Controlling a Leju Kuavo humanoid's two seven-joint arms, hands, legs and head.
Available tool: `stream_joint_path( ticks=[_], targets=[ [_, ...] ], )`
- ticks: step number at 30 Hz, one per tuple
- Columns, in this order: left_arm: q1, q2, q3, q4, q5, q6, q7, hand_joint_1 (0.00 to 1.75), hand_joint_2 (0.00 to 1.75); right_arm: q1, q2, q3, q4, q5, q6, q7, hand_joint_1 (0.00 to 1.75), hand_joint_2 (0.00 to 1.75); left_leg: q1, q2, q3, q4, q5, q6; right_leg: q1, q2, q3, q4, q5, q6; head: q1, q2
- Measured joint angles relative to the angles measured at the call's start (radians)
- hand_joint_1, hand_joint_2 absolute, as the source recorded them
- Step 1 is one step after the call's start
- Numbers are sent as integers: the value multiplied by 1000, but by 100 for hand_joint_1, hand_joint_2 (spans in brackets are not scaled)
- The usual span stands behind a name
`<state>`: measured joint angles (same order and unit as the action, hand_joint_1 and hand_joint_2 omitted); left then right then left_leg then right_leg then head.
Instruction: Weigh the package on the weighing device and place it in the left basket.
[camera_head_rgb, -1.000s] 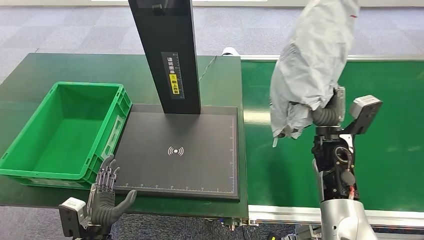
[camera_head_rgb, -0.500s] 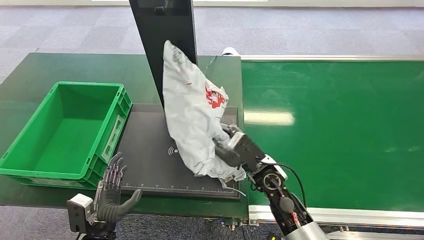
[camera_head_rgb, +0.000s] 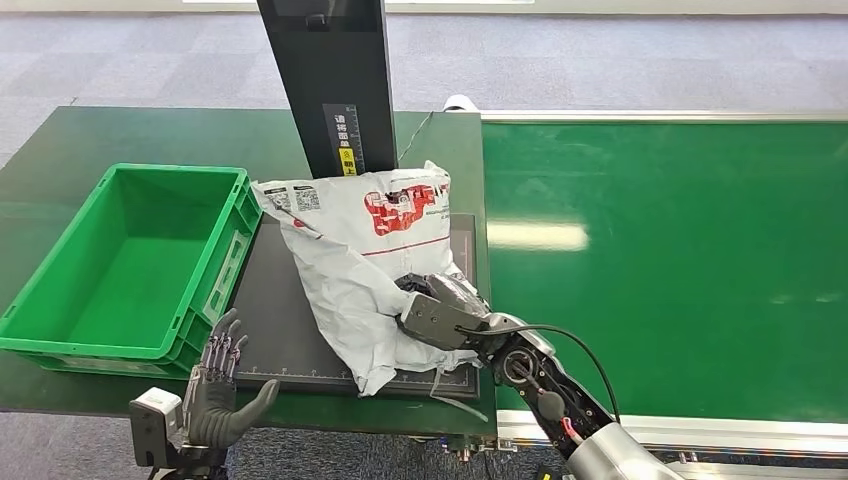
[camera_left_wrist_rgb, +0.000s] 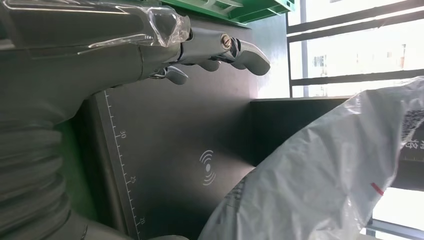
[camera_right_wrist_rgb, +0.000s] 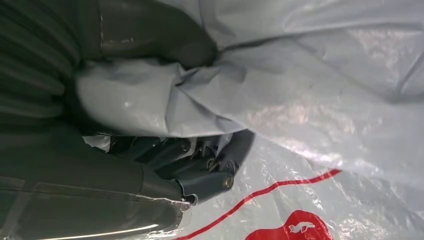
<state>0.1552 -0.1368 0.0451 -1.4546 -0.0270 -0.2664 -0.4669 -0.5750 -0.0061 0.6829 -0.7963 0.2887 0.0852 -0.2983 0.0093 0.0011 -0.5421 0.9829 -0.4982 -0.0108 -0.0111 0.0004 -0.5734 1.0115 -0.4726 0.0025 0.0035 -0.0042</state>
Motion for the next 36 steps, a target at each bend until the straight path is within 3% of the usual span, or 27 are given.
stream_joint_path(
  ticks=[10, 17, 22, 29, 36],
  targets=[
    [-3, 7, -3, 1, 17, 13, -2, 0, 175, 11, -11, -14, -2, -57, -65, -114, 0, 175, 0, 0, 0, 0, 0, 0, 0, 0, 0, 0, 0, 0, 0, 0],
    [-27, 16, -10, 17, 32, 14, -13, 0, 175, 53, -13, -82, -83, -187, -28, -249, 0, 175, 0, 0, 0, 0, 0, 0, 0, 0, 0, 0, 0, 0, 0, 0],
    [-26, 21, -11, 23, 38, 15, -20, 0, 175, 85, -19, -144, -168, -261, -17, -275, 0, 175, 0, 0, 0, 0, 0, 0, 0, 0, 0, 0, 0, 0, 0, 0],
    [17, 18, -9, -8, 15, 21, -24, 0, 175, 189, -29, -285, -319, -342, -74, -306, 0, 175, 0, 0, -1, 0, 0, 0, 0, 0, -1, 0, 0, 0, 0, 0],
    [31, 14, -7, -32, 6, 27, -24, 0, 175, 250, -30, -362, -395, -356, -78, -311, 0, 175, 0, 0, 0, 0, 0, 0, 0, 0, 0, 0, 0, 0, 0, 0]
  ],
)
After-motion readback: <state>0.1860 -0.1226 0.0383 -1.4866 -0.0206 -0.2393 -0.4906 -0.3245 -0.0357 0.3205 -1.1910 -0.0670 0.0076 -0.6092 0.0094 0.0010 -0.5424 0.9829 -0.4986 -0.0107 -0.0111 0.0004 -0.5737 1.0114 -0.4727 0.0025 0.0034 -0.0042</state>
